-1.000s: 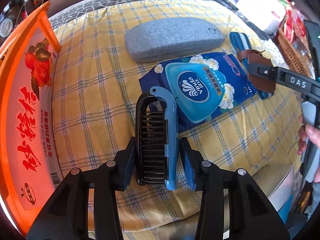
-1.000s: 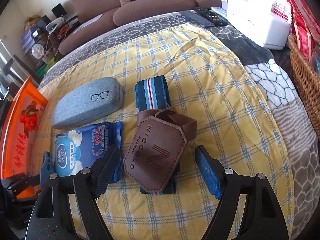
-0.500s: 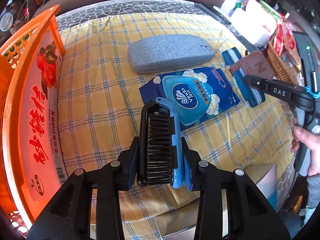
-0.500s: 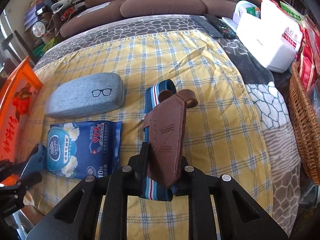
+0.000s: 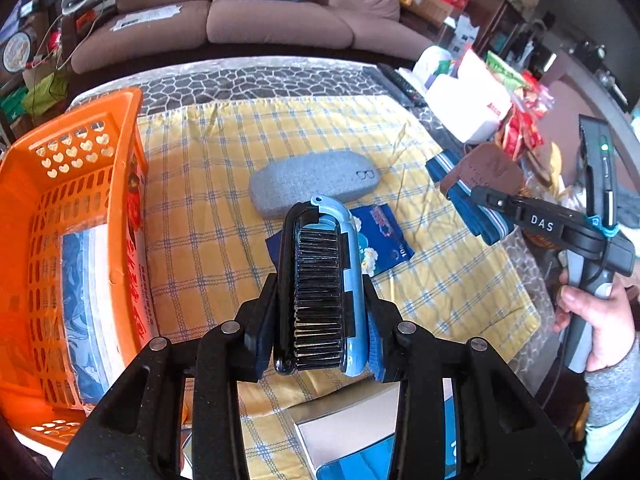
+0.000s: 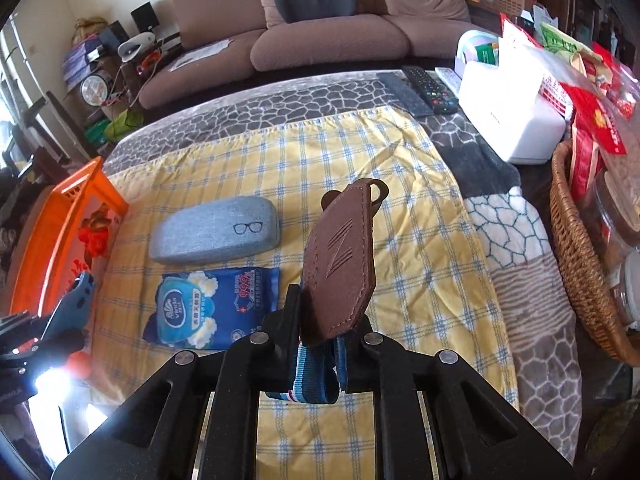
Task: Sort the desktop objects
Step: 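Grasp the hairbrush with the left tool while the right tool grasps the striped strap, then carry the hairbrush in the left tool and the strap in the right tool over the basket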
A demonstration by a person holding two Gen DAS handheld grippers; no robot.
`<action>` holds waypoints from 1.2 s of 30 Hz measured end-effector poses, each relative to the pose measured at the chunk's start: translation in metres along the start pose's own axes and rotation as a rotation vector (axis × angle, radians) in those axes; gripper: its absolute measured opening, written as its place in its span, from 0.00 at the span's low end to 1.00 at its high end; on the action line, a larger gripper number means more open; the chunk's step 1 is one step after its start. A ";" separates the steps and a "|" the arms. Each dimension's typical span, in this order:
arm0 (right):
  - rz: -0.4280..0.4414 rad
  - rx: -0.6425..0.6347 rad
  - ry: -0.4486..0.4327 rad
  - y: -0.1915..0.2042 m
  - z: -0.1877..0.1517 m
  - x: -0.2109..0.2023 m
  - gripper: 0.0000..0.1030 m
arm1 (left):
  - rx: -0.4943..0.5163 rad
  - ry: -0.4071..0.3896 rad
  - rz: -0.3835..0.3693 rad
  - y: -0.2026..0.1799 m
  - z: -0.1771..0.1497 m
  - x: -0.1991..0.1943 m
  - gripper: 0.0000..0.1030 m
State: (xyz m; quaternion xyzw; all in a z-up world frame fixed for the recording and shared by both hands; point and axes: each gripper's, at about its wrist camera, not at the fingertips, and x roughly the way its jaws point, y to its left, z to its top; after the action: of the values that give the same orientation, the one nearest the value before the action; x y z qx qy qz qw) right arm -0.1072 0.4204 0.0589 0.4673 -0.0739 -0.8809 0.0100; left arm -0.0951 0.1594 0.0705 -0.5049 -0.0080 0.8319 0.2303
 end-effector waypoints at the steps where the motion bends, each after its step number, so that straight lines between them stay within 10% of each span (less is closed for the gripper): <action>1: 0.000 -0.008 -0.009 0.004 0.002 -0.007 0.13 | -0.004 -0.008 -0.004 0.002 0.002 -0.007 0.34; 17: -0.008 -0.091 -0.047 0.080 0.017 -0.060 0.09 | -0.059 -0.088 0.019 0.055 -0.010 -0.085 0.34; 21: -0.043 -0.050 0.034 0.057 -0.004 -0.033 0.34 | -0.059 -0.080 0.014 0.056 -0.013 -0.079 0.34; 36: -0.098 -0.061 0.199 0.024 -0.064 0.058 0.54 | -0.064 -0.019 -0.020 0.048 -0.013 -0.032 0.34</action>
State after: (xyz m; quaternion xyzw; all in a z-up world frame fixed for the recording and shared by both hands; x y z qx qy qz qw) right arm -0.0886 0.3840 -0.0204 0.5551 -0.0225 -0.8314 -0.0116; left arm -0.0894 0.1012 0.0793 -0.5042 -0.0419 0.8335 0.2222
